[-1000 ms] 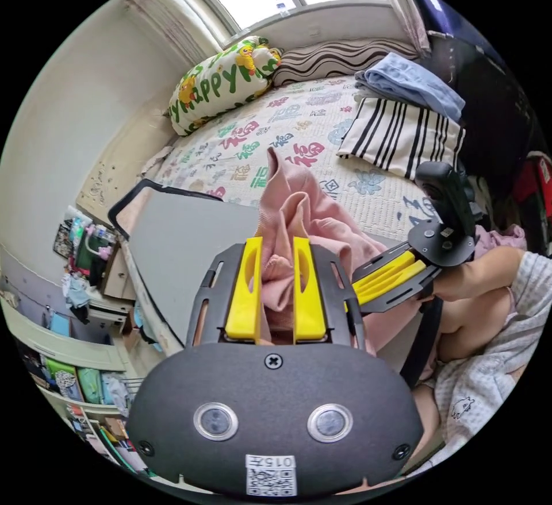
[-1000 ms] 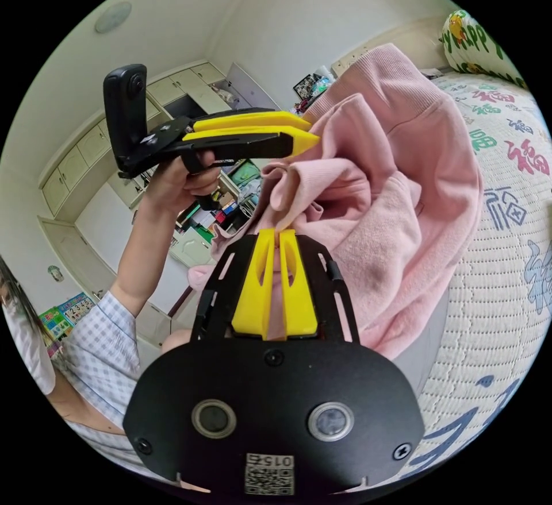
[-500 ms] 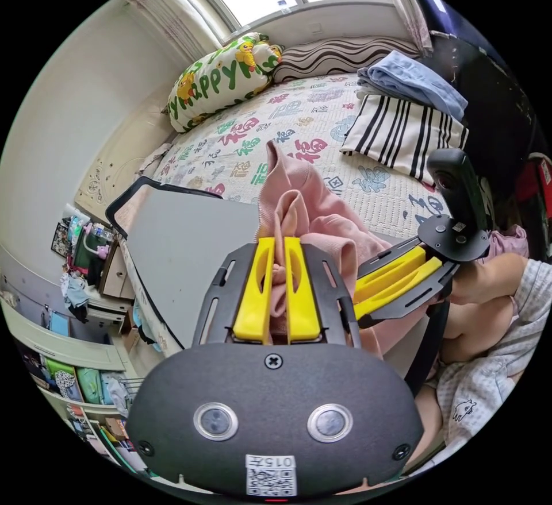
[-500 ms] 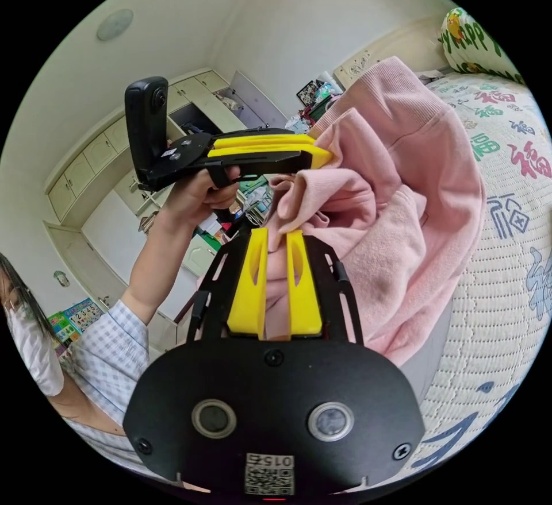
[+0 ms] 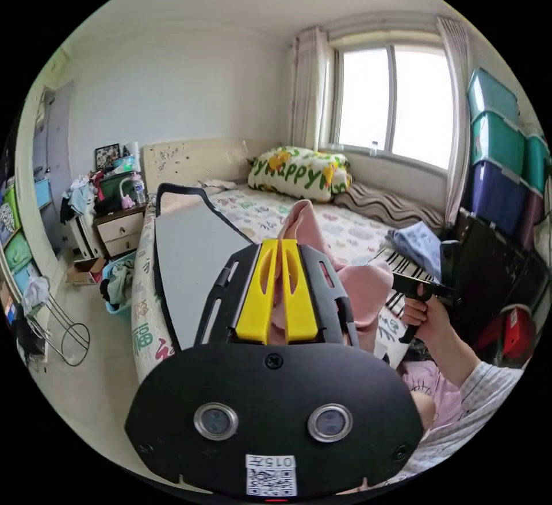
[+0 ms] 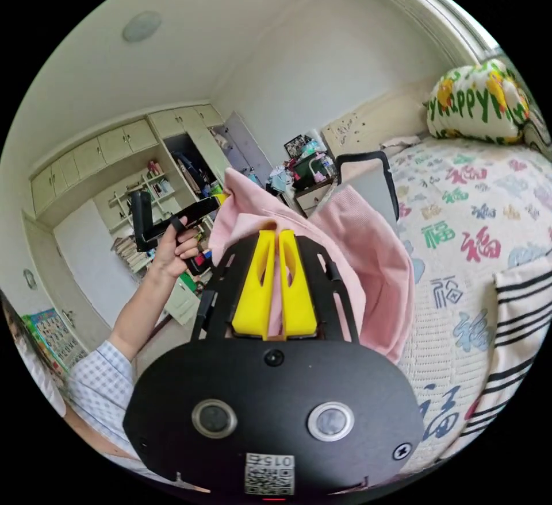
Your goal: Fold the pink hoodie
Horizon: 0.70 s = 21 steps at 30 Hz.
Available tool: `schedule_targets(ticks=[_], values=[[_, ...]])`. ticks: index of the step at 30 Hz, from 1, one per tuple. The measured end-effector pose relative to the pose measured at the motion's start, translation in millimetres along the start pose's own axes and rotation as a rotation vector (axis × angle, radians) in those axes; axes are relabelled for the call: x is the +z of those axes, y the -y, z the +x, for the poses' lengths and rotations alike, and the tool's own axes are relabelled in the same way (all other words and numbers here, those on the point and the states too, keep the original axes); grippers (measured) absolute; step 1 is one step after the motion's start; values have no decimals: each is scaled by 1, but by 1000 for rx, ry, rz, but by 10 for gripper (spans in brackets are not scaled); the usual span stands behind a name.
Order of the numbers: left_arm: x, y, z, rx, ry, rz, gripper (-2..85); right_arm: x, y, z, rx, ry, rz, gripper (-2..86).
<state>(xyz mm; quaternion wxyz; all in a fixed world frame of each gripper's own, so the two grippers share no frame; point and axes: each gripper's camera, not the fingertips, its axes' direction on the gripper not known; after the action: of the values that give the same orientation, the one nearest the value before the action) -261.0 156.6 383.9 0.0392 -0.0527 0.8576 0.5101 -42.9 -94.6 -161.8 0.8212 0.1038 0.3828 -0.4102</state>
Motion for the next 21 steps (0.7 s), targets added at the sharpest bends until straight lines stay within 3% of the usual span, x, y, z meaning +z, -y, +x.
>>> schedule_targets(ticks=[2,7,11,17,21], values=[[-72,-3,-2,-22,33,108,-1,-21,23,-63,-106,-47,25,-2],[-219,-18,2,-110,80,374,-2,-90,46,-147,-134,-104,182,-2],[-319,-32,3,-252,5,575,-3,-165,52,-201,-140,-130,356,-3],[-410,-51,19,-448,-163,878,-4,-242,53,-309,-288,-269,565,-3],[-463,-64,66,-353,-34,1122,-4,-276,44,-359,-323,-292,742,-3]])
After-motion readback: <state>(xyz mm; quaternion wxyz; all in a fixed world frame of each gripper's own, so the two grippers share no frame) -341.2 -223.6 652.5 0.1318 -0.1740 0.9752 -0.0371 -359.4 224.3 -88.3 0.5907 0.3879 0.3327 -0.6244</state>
